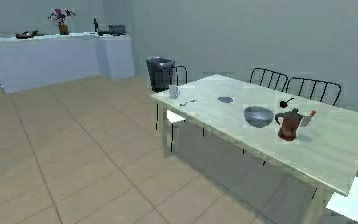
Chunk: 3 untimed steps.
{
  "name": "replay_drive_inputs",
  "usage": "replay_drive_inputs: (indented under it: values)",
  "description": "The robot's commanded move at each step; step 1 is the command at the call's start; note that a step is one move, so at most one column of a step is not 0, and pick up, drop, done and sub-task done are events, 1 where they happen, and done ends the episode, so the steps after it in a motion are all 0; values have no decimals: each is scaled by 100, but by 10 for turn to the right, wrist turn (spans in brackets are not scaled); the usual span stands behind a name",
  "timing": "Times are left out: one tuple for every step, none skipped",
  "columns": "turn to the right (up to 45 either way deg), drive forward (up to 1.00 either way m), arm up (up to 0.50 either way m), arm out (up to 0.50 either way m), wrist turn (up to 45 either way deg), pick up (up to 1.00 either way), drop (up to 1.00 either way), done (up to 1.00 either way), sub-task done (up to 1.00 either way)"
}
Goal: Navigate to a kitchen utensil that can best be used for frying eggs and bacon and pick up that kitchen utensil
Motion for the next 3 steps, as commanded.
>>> replay_drive_inputs:
  values:
    - [0,60,0,0,0,0,0,0,0]
    - [-450,0,0,0,0,0,0,0,0]
    - [-210,0,0,0,0,0,0,0,0]
